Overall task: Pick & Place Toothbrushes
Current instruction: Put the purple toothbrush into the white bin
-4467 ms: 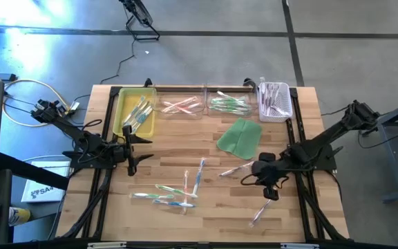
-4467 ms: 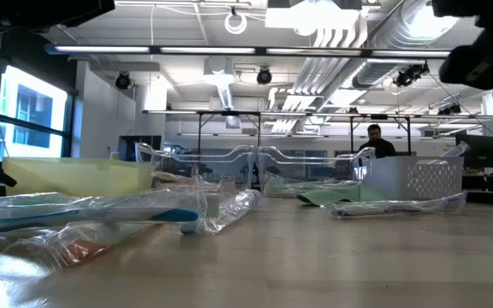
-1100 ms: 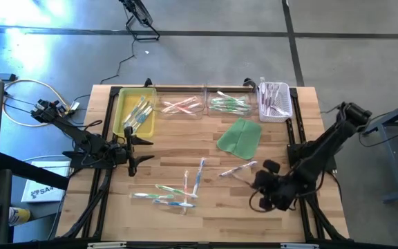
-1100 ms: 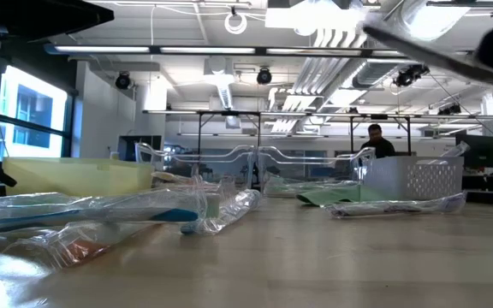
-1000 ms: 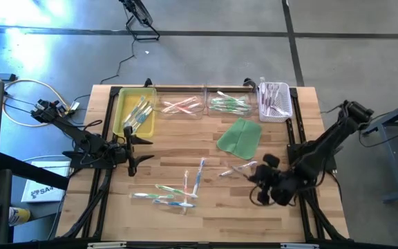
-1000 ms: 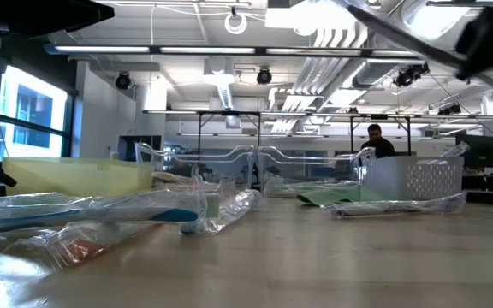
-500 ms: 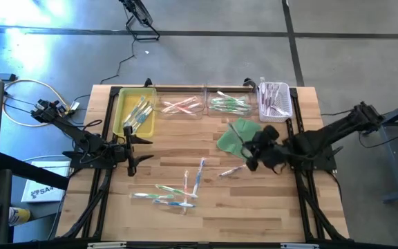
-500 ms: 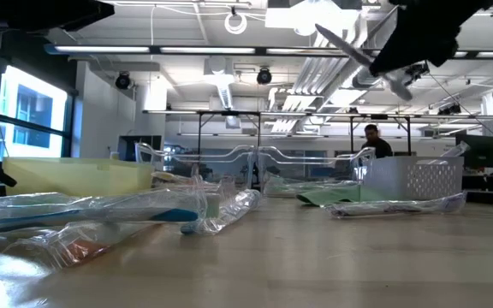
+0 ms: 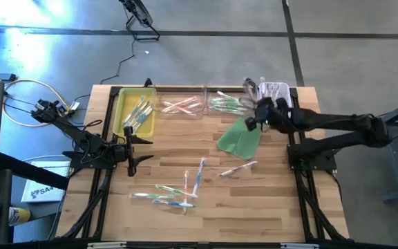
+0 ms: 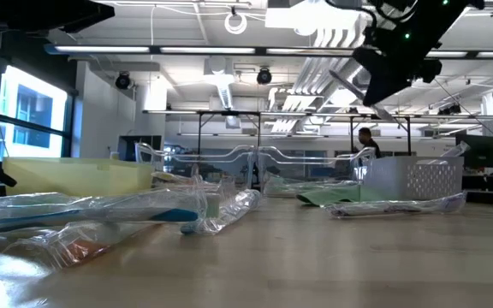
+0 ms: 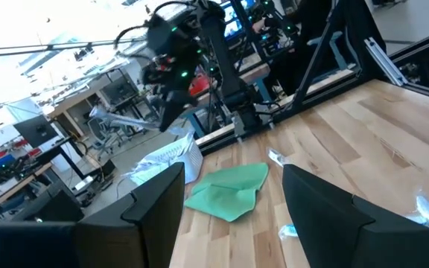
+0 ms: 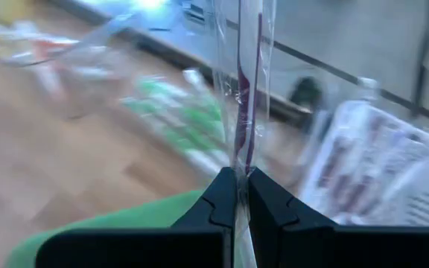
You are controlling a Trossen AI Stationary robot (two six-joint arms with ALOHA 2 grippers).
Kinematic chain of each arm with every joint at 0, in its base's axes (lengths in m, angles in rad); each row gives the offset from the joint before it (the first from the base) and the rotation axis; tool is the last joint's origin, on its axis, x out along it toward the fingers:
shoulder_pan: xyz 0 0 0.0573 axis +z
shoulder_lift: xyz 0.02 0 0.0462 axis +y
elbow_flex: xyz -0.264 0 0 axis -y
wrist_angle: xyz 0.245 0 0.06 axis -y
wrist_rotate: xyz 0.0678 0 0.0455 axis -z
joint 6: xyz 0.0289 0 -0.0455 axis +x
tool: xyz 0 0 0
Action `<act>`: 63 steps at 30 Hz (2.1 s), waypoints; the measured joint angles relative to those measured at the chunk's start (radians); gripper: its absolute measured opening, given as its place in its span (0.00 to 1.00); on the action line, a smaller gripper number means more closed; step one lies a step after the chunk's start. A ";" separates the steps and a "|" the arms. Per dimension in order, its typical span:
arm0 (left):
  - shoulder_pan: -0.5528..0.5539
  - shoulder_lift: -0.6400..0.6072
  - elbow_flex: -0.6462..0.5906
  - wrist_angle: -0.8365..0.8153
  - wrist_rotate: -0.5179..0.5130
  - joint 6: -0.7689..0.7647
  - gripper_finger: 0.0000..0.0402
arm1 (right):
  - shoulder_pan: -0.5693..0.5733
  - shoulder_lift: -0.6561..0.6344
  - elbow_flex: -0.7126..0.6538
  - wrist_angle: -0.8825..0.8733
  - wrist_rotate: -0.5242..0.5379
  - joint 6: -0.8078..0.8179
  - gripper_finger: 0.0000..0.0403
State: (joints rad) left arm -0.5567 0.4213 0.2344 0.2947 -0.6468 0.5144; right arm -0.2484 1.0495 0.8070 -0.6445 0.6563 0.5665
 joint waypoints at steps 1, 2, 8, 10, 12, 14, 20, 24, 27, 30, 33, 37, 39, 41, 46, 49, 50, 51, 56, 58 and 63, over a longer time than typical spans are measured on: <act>0.000 0.000 0.000 0.000 0.000 0.000 0.55 | -0.035 0.003 0.000 0.000 -0.007 -0.007 0.02; 0.000 0.000 0.000 -0.001 0.000 0.000 0.55 | -0.069 0.004 0.000 -0.001 -0.012 -0.016 0.02; 0.000 0.000 0.000 -0.010 0.000 0.000 0.55 | -0.245 0.004 0.000 0.003 -0.058 -0.013 0.02; 0.000 0.000 0.000 -0.010 0.000 0.000 0.55 | -0.290 0.003 0.000 0.005 -0.064 -0.008 0.02; 0.000 0.000 0.000 -0.011 0.000 0.000 0.55 | -0.325 0.003 0.000 0.005 -0.064 0.018 0.02; 0.000 0.000 0.000 -0.014 0.000 0.000 0.55 | -0.349 0.003 -0.004 0.016 -0.063 0.043 0.02; 0.000 0.000 0.000 -0.020 0.000 0.000 0.55 | -0.384 0.003 -0.119 0.176 -0.087 0.093 0.02; 0.000 0.000 0.000 -0.023 0.000 0.000 0.55 | -0.408 0.003 -0.220 0.312 -0.074 0.120 0.02; 0.000 0.000 0.000 -0.039 0.000 -0.004 0.55 | -0.428 0.003 -0.276 0.370 -0.056 0.143 0.02; 0.000 0.000 0.000 -0.055 0.000 -0.017 0.55 | -0.443 0.003 -0.308 0.397 -0.060 0.140 0.02; 0.000 0.000 0.000 -0.070 0.000 -0.022 0.55 | -0.452 0.003 -0.325 0.395 -0.060 0.139 0.02; 0.000 0.000 0.000 -0.070 0.000 -0.022 0.55 | -0.463 0.003 -0.327 0.396 -0.066 0.139 0.04; 0.000 0.000 0.000 -0.069 0.000 -0.022 0.55 | -0.467 0.003 -0.328 0.396 -0.073 0.137 0.08; 0.000 0.000 0.000 -0.069 0.000 -0.022 0.55 | -0.467 0.003 -0.328 0.396 -0.075 0.137 0.15; 0.000 0.000 0.000 -0.069 0.000 -0.022 0.55 | -0.467 0.003 -0.328 0.396 -0.075 0.137 0.27; 0.000 0.000 0.000 -0.069 0.000 -0.022 0.55 | -0.467 0.003 -0.328 0.396 -0.076 0.137 0.30; 0.000 0.000 0.000 -0.069 0.000 -0.022 0.55 | -0.467 0.003 -0.328 0.396 -0.076 0.137 0.31; 0.000 0.000 0.000 -0.069 0.000 -0.022 0.55 | -0.467 0.003 -0.328 0.396 -0.076 0.137 0.31; 0.000 0.000 0.000 -0.069 0.000 -0.022 0.55 | -0.467 0.003 -0.328 0.406 -0.078 0.137 0.29; 0.000 0.000 0.000 -0.069 0.000 -0.022 0.55 | -0.467 0.003 -0.328 0.422 -0.089 0.137 0.29; 0.000 0.000 0.000 -0.069 0.000 -0.022 0.55 | -0.467 0.003 -0.328 0.496 -0.176 0.128 0.29</act>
State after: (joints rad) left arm -0.5566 0.4217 0.2344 0.2258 -0.6468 0.4919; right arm -0.7155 1.0527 0.4793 -0.1488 0.4800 0.6942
